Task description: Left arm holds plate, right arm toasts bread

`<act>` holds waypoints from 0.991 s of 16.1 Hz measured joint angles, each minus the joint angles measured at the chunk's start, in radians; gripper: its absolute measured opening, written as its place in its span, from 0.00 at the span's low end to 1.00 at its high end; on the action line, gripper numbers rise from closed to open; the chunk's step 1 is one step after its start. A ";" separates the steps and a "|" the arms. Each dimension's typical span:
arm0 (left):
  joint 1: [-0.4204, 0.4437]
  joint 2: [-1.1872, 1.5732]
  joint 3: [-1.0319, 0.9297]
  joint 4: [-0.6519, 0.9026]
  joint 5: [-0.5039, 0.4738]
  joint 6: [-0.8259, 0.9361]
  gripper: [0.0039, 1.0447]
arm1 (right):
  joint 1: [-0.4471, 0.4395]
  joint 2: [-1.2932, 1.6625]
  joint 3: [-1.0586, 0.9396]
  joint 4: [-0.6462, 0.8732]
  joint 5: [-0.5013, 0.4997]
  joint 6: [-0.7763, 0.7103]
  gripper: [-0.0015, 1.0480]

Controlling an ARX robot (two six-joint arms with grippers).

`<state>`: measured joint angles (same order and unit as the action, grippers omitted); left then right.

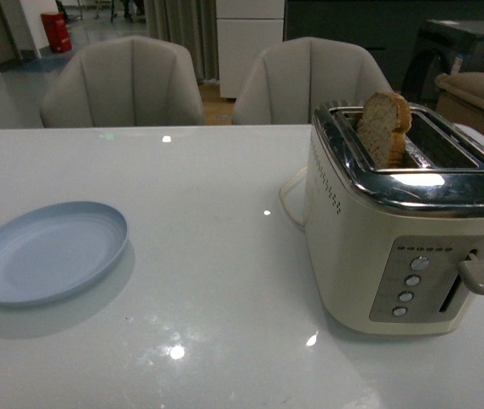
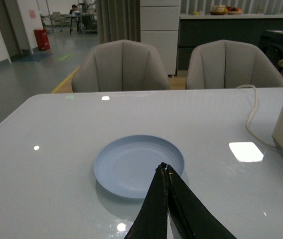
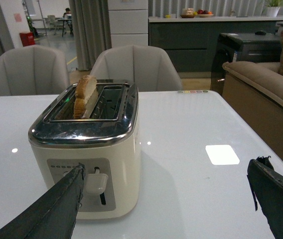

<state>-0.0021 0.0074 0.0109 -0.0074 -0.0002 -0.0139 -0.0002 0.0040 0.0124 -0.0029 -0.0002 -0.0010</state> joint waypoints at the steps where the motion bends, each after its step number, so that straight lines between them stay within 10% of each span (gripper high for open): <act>1: 0.000 0.000 0.000 0.006 0.000 0.000 0.01 | 0.000 0.000 0.000 -0.001 0.000 0.000 0.94; 5: 0.000 0.000 0.000 0.004 0.000 0.000 0.08 | 0.000 0.000 0.000 0.000 0.000 0.000 0.94; 13: 0.000 0.000 0.000 0.004 0.000 0.000 0.95 | 0.000 0.000 0.000 0.000 0.000 0.000 0.94; 16: 0.000 0.000 0.000 0.004 0.000 0.000 0.94 | 0.000 0.000 0.000 0.000 0.000 0.000 0.94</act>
<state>-0.0021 0.0074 0.0109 -0.0032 -0.0006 -0.0135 -0.0002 0.0040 0.0124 -0.0032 -0.0002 -0.0010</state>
